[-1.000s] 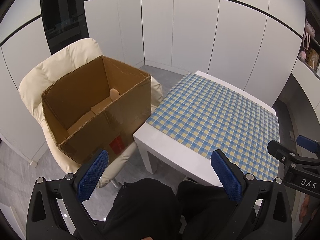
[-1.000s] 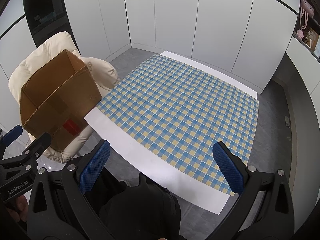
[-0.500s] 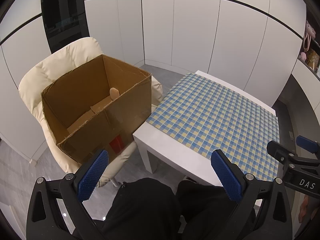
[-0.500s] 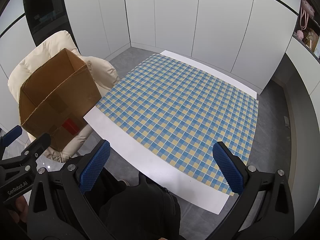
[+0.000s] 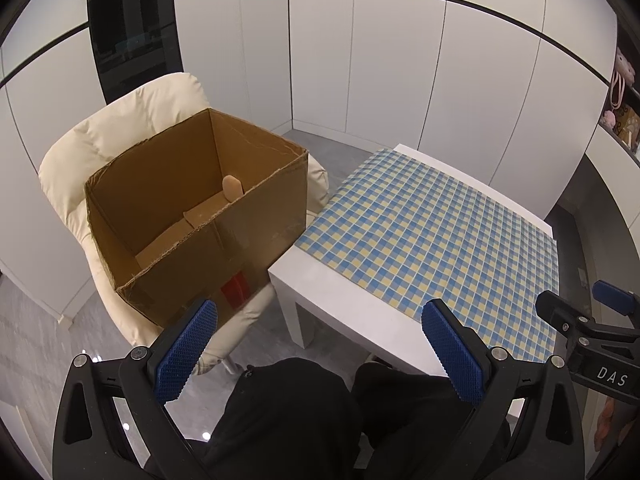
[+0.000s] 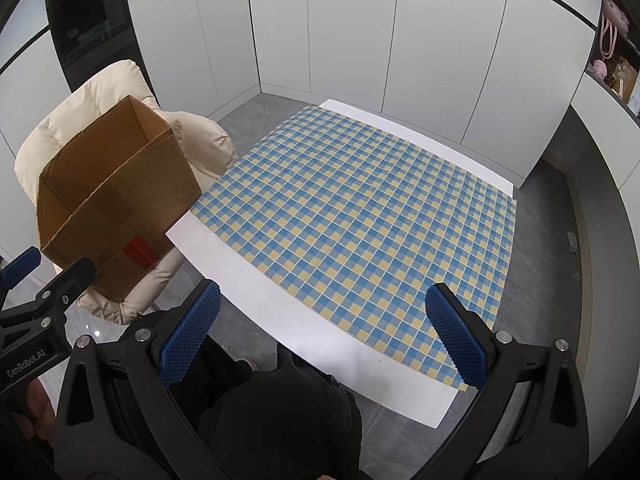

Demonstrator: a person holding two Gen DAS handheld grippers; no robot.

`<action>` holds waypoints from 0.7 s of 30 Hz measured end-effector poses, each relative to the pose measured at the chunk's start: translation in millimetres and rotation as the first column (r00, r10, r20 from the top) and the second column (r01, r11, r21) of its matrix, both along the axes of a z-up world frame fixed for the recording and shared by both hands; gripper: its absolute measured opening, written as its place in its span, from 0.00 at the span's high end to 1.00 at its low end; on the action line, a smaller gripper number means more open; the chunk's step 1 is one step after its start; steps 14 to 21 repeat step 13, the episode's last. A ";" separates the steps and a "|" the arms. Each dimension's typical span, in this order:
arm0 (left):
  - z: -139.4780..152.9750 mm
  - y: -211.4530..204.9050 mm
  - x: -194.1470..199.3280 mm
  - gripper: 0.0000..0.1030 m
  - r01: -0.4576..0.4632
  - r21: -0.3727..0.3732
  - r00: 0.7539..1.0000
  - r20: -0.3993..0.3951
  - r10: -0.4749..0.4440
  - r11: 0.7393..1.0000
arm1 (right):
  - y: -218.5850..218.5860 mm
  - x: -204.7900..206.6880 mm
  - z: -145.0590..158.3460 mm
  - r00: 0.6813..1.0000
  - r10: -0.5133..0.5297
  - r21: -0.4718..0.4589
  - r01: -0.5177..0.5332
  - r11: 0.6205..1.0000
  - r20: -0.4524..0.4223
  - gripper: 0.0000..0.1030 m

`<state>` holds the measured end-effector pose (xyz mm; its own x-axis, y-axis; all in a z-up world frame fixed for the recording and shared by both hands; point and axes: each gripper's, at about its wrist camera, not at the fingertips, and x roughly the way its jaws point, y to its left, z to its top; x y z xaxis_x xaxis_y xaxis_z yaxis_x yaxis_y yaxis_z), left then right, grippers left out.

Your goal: Organize objects

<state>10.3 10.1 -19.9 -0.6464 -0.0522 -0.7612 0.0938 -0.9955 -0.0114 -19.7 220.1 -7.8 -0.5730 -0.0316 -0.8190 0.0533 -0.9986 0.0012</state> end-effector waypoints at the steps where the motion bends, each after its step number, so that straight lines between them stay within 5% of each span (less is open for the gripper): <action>1: 0.2 -0.3 -0.4 0.01 -0.002 0.001 1.000 0.000 0.002 1.000 | -0.2 0.1 -0.1 1.000 0.000 0.000 0.000 1.000 0.000 0.00; 21: 1.3 -1.8 -0.1 0.01 -0.007 0.004 1.000 -0.003 0.007 1.000 | -0.4 0.7 -2.4 1.000 0.003 0.000 -0.003 1.000 0.003 0.00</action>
